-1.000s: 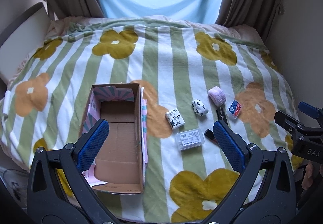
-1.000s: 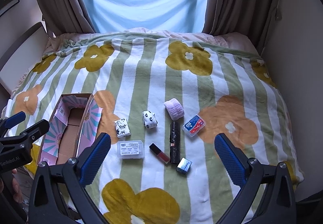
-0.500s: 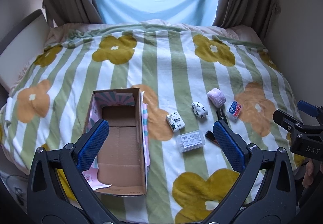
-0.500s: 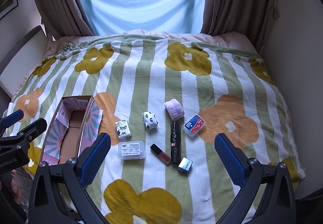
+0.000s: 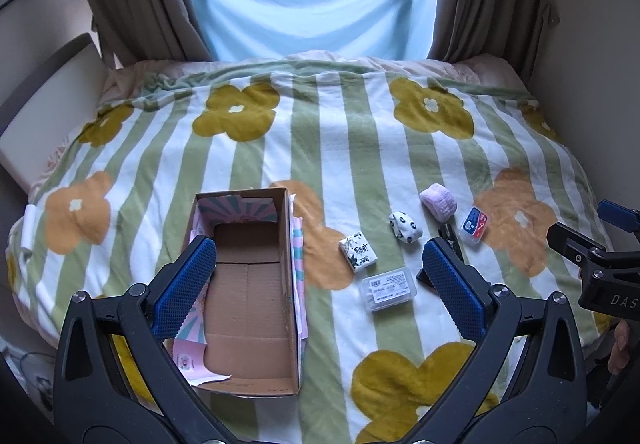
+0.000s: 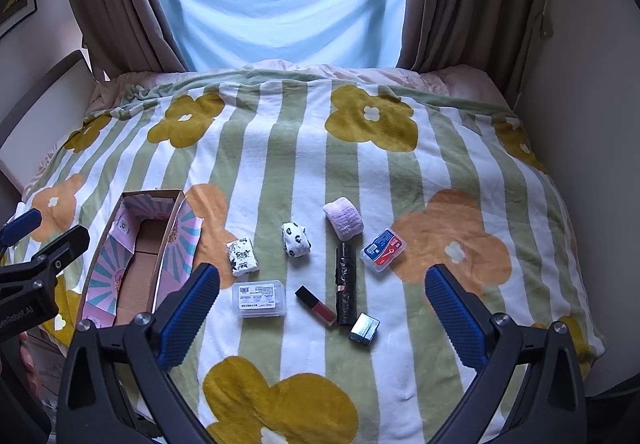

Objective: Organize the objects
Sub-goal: 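Move both tools toward the items beside the cardboard box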

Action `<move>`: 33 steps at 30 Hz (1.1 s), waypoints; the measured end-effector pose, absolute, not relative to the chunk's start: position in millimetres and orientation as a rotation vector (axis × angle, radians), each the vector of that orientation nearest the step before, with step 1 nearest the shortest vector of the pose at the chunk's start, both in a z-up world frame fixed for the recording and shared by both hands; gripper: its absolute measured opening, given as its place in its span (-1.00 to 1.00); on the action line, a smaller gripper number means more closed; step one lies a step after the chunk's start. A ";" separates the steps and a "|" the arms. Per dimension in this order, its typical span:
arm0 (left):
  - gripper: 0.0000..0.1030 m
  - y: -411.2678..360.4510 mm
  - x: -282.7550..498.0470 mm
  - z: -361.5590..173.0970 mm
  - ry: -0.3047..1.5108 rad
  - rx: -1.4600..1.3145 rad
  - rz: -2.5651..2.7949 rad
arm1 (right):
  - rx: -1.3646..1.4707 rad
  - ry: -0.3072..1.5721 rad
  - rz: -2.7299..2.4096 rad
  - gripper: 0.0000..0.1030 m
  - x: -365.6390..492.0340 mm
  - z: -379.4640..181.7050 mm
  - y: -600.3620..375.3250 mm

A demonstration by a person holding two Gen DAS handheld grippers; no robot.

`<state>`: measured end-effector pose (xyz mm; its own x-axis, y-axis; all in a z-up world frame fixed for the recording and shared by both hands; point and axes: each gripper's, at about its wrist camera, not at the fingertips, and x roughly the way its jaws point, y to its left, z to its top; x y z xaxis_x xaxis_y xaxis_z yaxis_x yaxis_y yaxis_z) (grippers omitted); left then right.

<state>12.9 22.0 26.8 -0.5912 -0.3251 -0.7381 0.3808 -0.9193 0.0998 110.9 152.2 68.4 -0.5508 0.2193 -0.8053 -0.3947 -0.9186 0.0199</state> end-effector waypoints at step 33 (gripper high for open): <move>0.99 65.5 -35.3 -41.7 0.248 1.357 -2.371 | -1.341 0.317 2.380 0.99 131.8 22.4 226.9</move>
